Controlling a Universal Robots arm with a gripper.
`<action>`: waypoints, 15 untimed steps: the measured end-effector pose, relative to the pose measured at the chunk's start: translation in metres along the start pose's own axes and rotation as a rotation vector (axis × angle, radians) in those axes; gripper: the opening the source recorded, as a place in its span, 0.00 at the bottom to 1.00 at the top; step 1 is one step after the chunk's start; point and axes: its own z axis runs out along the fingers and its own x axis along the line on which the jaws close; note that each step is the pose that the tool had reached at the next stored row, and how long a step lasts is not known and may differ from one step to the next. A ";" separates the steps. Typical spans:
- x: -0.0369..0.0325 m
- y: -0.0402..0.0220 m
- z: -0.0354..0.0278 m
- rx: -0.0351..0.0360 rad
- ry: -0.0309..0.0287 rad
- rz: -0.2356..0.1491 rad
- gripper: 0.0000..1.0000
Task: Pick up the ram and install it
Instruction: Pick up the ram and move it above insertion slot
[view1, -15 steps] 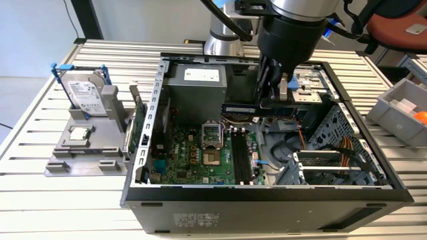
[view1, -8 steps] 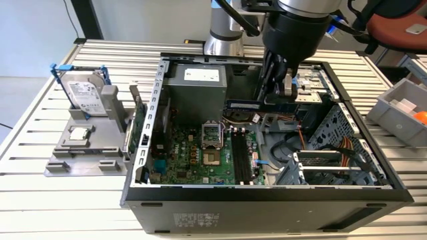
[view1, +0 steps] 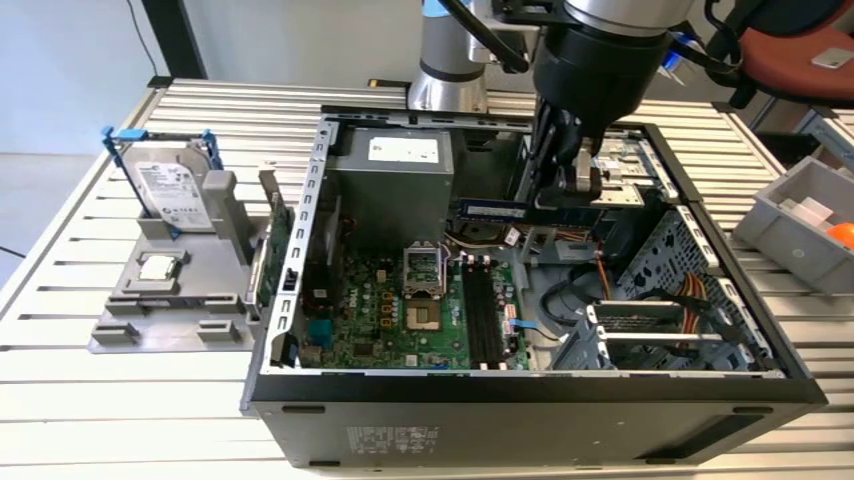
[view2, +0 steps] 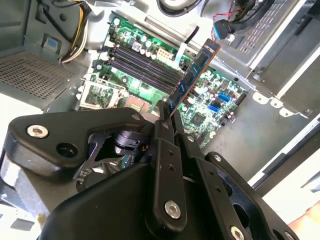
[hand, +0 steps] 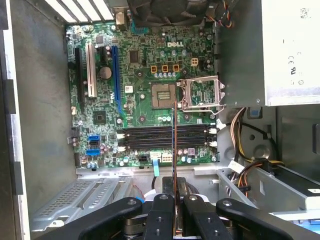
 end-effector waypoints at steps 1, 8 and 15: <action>0.0000 0.0000 0.0001 0.0000 -0.0002 0.000 0.00; 0.0000 -0.0001 0.0000 0.0000 0.0000 0.000 0.00; 0.0000 -0.0001 0.0000 0.0000 0.0001 0.000 0.00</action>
